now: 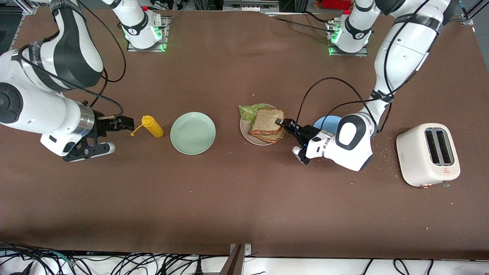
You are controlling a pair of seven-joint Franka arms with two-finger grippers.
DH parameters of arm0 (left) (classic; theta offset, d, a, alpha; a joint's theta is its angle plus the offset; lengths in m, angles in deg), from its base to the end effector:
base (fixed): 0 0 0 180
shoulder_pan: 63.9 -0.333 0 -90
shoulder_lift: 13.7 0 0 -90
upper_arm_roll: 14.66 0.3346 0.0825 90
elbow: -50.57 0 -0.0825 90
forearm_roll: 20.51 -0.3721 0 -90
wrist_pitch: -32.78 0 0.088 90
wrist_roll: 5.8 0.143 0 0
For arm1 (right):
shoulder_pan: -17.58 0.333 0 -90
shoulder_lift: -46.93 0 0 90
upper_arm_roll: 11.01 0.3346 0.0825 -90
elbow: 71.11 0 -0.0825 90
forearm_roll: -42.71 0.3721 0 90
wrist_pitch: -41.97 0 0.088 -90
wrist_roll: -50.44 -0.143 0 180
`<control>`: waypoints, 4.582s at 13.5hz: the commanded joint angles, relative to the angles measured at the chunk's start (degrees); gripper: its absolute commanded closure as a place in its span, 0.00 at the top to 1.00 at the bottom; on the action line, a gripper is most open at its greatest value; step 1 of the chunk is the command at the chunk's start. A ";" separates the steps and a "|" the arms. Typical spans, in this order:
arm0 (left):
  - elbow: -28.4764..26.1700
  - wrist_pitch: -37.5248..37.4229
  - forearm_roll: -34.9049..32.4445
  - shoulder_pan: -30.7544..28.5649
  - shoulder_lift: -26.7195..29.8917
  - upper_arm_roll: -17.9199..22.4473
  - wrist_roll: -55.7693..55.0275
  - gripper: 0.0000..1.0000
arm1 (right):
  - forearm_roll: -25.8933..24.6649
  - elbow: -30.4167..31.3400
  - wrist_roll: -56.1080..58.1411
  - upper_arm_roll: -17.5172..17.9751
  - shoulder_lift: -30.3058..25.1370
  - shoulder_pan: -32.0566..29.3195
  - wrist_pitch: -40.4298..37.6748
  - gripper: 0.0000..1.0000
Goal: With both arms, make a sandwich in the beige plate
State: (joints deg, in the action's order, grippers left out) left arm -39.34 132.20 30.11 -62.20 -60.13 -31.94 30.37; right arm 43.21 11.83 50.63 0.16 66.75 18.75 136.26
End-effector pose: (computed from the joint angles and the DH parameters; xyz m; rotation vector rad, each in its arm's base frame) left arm 0.5882 -0.2788 0.1959 1.9370 -0.4675 -0.4769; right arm 0.6257 0.1217 0.4673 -3.0564 -0.3234 0.2287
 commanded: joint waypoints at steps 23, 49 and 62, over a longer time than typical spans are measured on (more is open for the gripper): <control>4.66 -0.71 -19.21 -2.40 5.46 3.04 -1.79 1.00 | 0.12 14.71 1.39 -1.76 -22.02 -4.24 6.18 1.00; -3.69 -15.05 -45.71 -4.00 51.79 11.55 -35.64 1.00 | -0.15 14.35 1.04 -1.76 -20.97 -4.33 5.82 1.00; -0.44 -15.75 -50.98 -5.22 48.89 8.66 -38.98 1.00 | -0.59 14.44 1.04 -1.76 -20.97 -4.33 5.82 1.00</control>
State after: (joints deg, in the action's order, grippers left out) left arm -41.39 117.20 -21.78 -67.19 -10.47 -23.14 -8.03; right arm 42.99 26.63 51.17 -1.69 45.80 14.72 142.65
